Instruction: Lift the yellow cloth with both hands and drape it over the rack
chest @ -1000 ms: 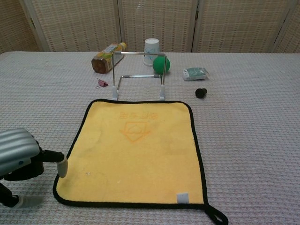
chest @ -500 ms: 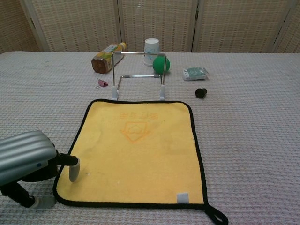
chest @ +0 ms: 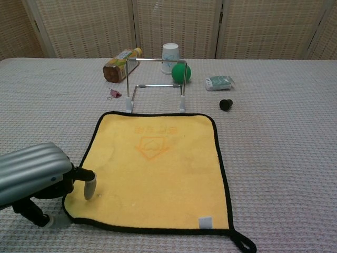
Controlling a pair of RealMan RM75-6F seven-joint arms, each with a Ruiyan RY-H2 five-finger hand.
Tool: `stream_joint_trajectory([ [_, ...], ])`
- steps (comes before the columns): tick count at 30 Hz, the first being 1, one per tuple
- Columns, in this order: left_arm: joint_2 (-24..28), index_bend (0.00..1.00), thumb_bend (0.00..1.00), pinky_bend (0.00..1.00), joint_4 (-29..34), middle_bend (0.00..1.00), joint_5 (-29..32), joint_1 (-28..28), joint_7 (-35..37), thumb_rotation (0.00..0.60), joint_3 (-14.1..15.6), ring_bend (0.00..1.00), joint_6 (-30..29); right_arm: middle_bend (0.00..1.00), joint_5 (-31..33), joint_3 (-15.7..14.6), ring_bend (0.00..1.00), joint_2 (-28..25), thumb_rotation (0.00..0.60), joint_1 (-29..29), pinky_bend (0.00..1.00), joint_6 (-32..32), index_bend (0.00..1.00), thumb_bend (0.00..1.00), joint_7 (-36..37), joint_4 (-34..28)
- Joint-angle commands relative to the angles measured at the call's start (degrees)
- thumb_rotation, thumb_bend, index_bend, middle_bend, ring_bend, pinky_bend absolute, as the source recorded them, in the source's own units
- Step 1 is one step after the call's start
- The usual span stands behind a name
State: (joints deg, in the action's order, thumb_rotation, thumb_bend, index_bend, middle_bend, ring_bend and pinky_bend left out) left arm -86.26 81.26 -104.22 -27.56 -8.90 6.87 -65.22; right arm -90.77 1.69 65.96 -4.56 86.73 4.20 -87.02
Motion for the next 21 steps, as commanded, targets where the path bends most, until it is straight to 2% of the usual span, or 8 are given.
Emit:
stream_joint_trajectory([
  [1, -0.1, 0.5, 0.34, 0.97, -0.2, 1.0, 0.1, -0.1, 0.3, 0.6, 0.1, 0.84, -0.3, 0.14, -0.1, 0.0, 0.11, 0.0, 0.6, 0.0, 0.08, 0.0, 0.15, 0.3, 0.0, 0.0],
  [7, -0.8, 0.53, 0.4, 0.97, -0.5, 1.0, 0.5, -0.4, 0.6, 0.6, 0.1, 0.84, -0.4, 0.14, -2.4, -0.8, 0.11, -0.1, 0.6, -0.6, 0.08, -0.2, 0.15, 0.3, 2.2, -1.1],
  [13, -1.6, 0.56, 0.47, 0.97, -0.7, 1.0, 1.0, -0.8, 1.2, 0.6, -0.2, 0.85, -0.9, 0.17, -6.4, -1.9, 0.13, 0.6, 0.6, -2.4, 0.08, -1.2, 0.15, 0.3, 1.0, -2.0],
  [19, -1.7, 0.57, 0.48, 0.97, -0.8, 1.0, 1.1, -0.9, 1.3, 0.6, 0.0, 0.85, -1.3, 0.27, -11.1, -2.8, 0.24, 2.5, 0.6, -5.4, 0.22, -3.5, 0.15, 0.3, -1.1, -3.2],
  [21, -1.6, 0.57, 0.48, 0.97, -0.7, 1.0, 1.2, -0.8, 1.3, 0.6, 0.1, 0.85, -1.5, 0.35, -12.7, -2.9, 0.35, 3.5, 0.6, -6.8, 0.35, -4.6, 0.16, 0.3, -1.7, -3.6],
])
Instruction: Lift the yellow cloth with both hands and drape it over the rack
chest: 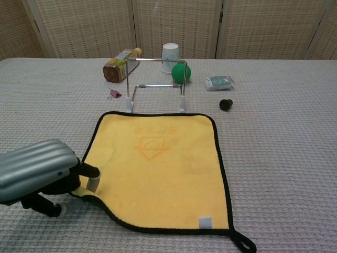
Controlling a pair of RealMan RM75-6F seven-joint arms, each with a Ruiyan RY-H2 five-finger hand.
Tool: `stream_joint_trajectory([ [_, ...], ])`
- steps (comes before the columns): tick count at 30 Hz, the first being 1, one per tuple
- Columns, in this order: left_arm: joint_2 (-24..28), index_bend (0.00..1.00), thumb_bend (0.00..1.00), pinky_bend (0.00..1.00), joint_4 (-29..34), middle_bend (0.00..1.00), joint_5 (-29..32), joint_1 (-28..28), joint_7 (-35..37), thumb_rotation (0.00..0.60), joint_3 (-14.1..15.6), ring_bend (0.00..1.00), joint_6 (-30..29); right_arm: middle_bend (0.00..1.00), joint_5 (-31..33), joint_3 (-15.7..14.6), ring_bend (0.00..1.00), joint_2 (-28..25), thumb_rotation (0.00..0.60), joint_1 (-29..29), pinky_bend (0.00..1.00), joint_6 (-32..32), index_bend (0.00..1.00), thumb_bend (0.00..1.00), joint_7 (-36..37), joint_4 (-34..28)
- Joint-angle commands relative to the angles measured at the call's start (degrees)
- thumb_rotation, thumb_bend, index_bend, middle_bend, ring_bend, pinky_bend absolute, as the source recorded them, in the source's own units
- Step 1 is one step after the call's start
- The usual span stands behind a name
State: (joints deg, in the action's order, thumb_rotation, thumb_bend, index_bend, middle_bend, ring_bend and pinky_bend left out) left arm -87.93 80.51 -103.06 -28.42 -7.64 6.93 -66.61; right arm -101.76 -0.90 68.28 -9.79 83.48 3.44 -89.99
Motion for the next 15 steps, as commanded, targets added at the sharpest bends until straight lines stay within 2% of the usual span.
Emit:
stream_joint_trajectory([
  [1, 0.1, 0.57, 0.47, 0.97, 0.1, 1.0, 0.1, 0.1, 0.0, 0.6, 0.1, 0.85, -0.3, 0.39, -2.2, -0.4, 0.41, 1.5, 0.6, -2.2, 0.42, -2.1, 0.17, 0.3, -1.2, -0.8],
  [2, 0.1, 0.57, 0.47, 0.97, 0.1, 1.0, 0.1, 0.1, 0.1, 0.6, 0.2, 0.85, -0.5, 0.46, -2.9, -0.7, 0.5, 1.8, 0.6, -3.1, 0.56, -3.5, 0.2, 0.3, -1.5, -1.1],
  [4, 0.1, 0.57, 0.47, 0.97, 0.1, 1.0, 0.2, 0.3, 0.1, 0.6, 0.2, 0.85, -0.7, 0.59, -3.8, -1.4, 0.67, 2.3, 0.6, -4.6, 0.76, -5.7, 0.25, 0.3, -1.5, -1.6],
  [5, 0.1, 0.57, 0.47, 0.97, 0.0, 1.0, 0.3, 0.4, 0.1, 0.6, 0.2, 0.85, -0.9, 0.64, -4.2, -1.7, 0.73, 2.6, 0.6, -5.3, 0.82, -6.9, 0.28, 0.3, -1.7, -1.7],
  [9, 0.1, 0.57, 0.47, 0.97, 0.2, 1.0, 0.5, 0.5, -0.4, 0.6, 0.4, 0.85, -1.1, 0.79, -5.8, -2.6, 0.9, 4.5, 0.6, -8.6, 0.97, -11.8, 0.34, 0.3, -2.4, -2.4],
  [12, 0.2, 0.57, 0.47, 0.97, 0.4, 1.0, 0.5, 0.6, -0.5, 0.6, 0.6, 0.85, -1.3, 0.85, -6.4, -3.1, 0.98, 6.0, 0.6, -10.7, 1.0, -14.8, 0.36, 0.3, -2.8, -2.7],
  [15, 0.4, 0.57, 0.47, 0.97, 0.7, 1.0, 0.7, 0.8, -0.6, 0.6, 0.6, 0.85, -1.5, 0.89, -6.7, -3.2, 1.0, 7.6, 0.6, -12.7, 1.0, -17.4, 0.38, 0.27, -3.5, -2.8],
])
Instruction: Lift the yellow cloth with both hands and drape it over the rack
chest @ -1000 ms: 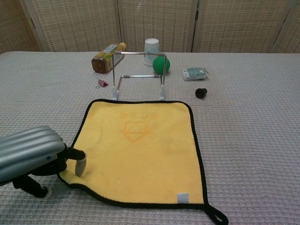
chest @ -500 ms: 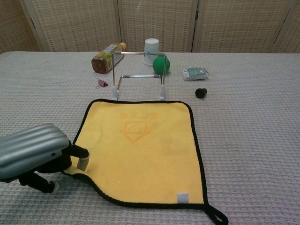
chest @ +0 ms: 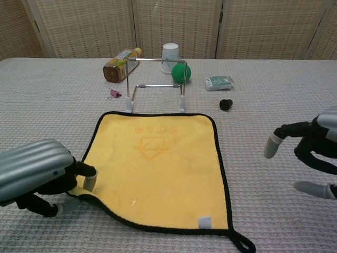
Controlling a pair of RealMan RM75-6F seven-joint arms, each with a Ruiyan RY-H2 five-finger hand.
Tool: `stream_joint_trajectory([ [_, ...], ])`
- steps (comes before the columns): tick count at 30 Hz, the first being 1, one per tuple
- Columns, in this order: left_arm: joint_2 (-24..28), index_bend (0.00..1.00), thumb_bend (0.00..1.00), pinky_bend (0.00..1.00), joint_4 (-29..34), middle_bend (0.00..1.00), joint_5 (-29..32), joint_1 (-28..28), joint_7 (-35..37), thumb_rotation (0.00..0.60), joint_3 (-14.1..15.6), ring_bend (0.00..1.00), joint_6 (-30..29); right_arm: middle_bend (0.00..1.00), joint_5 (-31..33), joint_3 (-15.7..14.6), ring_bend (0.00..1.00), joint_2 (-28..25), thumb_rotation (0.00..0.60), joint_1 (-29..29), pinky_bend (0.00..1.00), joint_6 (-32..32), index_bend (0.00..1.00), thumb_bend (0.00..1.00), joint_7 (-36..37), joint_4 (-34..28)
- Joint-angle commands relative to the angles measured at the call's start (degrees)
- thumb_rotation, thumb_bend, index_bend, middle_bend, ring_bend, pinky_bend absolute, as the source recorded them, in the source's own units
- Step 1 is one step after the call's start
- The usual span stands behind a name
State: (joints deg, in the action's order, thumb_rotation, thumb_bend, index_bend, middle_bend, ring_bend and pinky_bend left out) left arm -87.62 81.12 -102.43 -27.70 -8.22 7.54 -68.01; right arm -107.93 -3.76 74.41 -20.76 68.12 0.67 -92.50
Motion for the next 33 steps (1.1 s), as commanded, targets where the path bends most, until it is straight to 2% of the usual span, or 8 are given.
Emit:
stream_joint_trajectory([
  [1, 0.1, 0.57, 0.47, 0.97, 0.1, 1.0, 0.1, 0.1, -0.1, 0.6, 0.1, 0.85, 0.0, 0.9, -0.5, -0.4, 1.0, 1.9, 0.6, -2.3, 1.0, -2.9, 0.38, 0.26, -1.0, -0.4],
  [5, 0.3, 0.57, 0.47, 0.97, 0.5, 1.0, 0.3, 0.1, -0.5, 0.6, 0.1, 0.85, 0.0, 0.93, -0.5, -0.6, 1.0, 3.5, 0.6, -4.8, 1.0, -6.5, 0.4, 0.21, -2.5, -0.6],
  [12, 0.3, 0.57, 0.47, 0.97, 1.1, 1.0, 0.5, 0.3, -1.3, 0.6, 0.3, 0.85, 0.1, 0.93, 0.8, -1.3, 1.0, 6.1, 0.6, -8.2, 1.0, -12.0, 0.42, 0.19, -3.8, 0.1],
  [33, 0.6, 0.57, 0.47, 0.97, 2.3, 1.0, 0.7, 0.5, -2.4, 0.6, 0.6, 0.85, 0.1, 0.93, 3.6, -2.2, 1.0, 10.2, 0.6, -12.6, 1.0, -15.4, 0.42, 0.2, -7.5, 2.6],
])
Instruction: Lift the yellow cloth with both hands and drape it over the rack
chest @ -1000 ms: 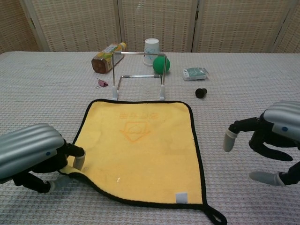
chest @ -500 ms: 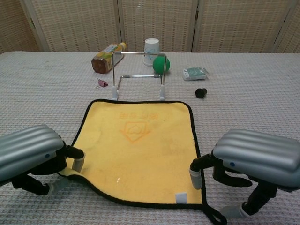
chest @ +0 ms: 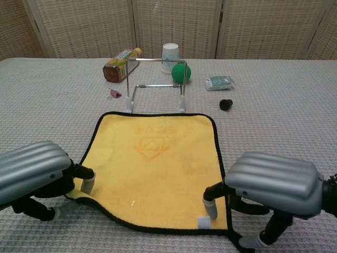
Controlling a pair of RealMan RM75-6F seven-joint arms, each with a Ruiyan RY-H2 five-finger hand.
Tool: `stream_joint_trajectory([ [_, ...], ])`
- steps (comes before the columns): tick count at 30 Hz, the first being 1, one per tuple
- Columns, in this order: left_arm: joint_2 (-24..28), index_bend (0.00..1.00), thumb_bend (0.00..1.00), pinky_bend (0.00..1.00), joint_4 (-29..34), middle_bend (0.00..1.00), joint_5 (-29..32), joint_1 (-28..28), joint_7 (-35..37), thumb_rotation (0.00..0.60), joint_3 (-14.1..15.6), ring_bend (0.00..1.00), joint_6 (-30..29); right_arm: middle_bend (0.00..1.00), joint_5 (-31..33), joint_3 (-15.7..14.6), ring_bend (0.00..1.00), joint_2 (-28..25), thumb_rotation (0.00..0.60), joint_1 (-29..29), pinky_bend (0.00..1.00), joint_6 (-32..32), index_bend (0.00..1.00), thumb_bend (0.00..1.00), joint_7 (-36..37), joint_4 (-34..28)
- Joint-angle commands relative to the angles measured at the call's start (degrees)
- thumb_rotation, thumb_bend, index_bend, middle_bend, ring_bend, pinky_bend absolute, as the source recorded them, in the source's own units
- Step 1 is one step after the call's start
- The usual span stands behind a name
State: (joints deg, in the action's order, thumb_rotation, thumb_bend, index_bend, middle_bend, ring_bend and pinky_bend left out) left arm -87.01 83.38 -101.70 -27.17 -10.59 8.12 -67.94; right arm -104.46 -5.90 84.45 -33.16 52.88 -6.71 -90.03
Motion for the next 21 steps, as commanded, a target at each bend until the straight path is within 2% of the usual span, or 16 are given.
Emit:
stream_joint_trajectory([
  [1, 0.0, 0.57, 0.47, 0.97, 0.1, 1.0, 0.0, 0.0, 0.0, 0.6, 0.0, 0.85, 0.0, 0.93, 0.2, -0.1, 1.0, 0.3, 0.6, -0.3, 1.0, -0.2, 0.42, 0.2, -0.2, 0.2],
  [10, 0.1, 0.57, 0.47, 0.97, 0.0, 1.0, 0.2, 0.3, -0.1, 0.6, 0.1, 0.85, -0.2, 0.93, 1.2, -0.1, 1.0, 1.7, 0.6, -1.7, 1.0, -0.6, 0.43, 0.22, -0.8, 1.3],
  [21, 0.0, 0.57, 0.47, 0.97, -0.4, 1.0, 0.0, 0.3, 0.2, 0.6, 0.1, 0.85, -0.5, 0.93, 1.7, -0.3, 1.0, 2.6, 0.6, -2.4, 1.0, 0.8, 0.47, 0.31, -0.7, 2.2],
])
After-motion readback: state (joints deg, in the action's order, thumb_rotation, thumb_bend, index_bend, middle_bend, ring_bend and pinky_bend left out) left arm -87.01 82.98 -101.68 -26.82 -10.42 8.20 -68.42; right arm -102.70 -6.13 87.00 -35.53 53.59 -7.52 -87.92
